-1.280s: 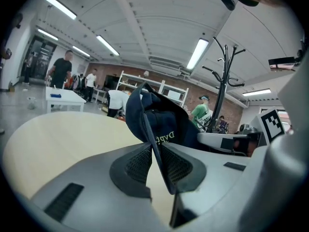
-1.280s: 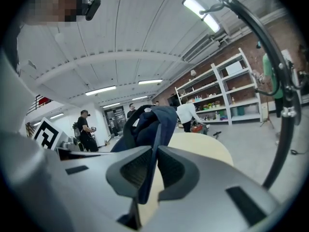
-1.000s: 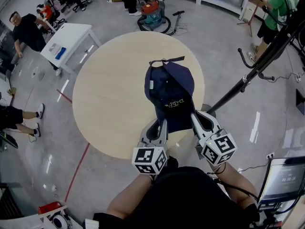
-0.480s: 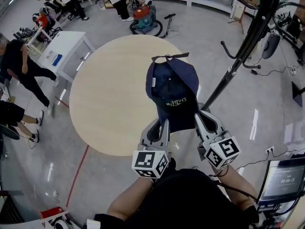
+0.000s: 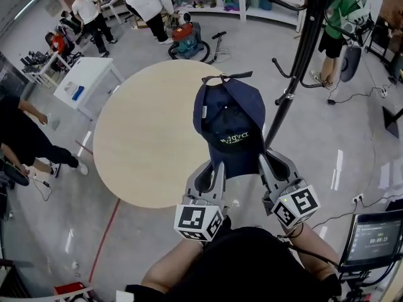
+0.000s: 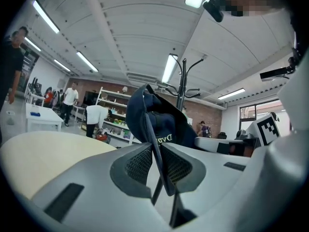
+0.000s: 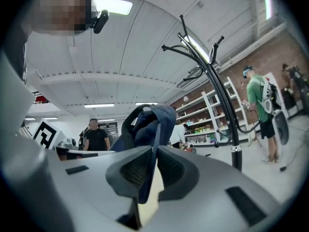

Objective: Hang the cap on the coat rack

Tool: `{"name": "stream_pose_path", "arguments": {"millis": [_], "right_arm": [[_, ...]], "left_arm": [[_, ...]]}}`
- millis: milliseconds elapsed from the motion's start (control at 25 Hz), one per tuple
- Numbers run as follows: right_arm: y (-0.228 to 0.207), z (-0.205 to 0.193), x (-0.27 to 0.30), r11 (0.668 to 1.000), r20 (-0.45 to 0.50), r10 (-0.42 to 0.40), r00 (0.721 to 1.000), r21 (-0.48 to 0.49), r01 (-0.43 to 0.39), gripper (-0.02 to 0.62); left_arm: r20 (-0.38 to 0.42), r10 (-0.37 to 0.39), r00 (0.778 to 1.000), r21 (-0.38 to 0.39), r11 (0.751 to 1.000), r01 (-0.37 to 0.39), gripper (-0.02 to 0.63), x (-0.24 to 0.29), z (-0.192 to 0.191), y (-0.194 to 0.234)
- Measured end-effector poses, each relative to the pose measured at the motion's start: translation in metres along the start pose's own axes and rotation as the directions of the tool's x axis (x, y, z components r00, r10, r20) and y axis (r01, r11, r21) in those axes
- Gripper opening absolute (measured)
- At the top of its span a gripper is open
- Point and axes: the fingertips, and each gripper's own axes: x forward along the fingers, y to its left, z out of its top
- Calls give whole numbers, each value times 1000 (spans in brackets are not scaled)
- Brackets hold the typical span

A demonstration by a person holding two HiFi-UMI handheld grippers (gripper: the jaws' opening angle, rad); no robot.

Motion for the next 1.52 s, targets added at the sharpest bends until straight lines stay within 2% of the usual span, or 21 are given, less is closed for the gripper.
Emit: {"name": "stream_pose_path", "arguments": {"millis": [280, 560, 800, 1000, 1320, 1520], "right_arm": [[15, 41, -58, 999, 59, -5, 998, -41, 7, 37], [-2, 40, -89, 998, 110, -5, 994, -57, 12, 37], [-3, 51, -104, 996, 151, -28, 988, -79, 40, 37], [7, 67, -126, 991, 209, -56, 976, -105, 79, 37], [-10, 85, -163, 980, 283, -100, 954, -137, 143, 37], [-39, 106, -197, 976, 317, -116, 941, -139, 168, 37]], "left_arm": [[41, -30, 999, 49, 998, 28, 62, -33, 28, -56], [92, -43, 995, 89, 995, 35, 61, -34, 19, -89], [119, -77, 990, 113, 992, 64, 62, -35, 27, -102], [152, -141, 978, 147, 982, 118, 61, -46, 42, -121], [197, -229, 953, 204, 960, 189, 61, -41, 50, -163], [214, -262, 941, 231, 950, 211, 62, -29, 58, -211]]}}
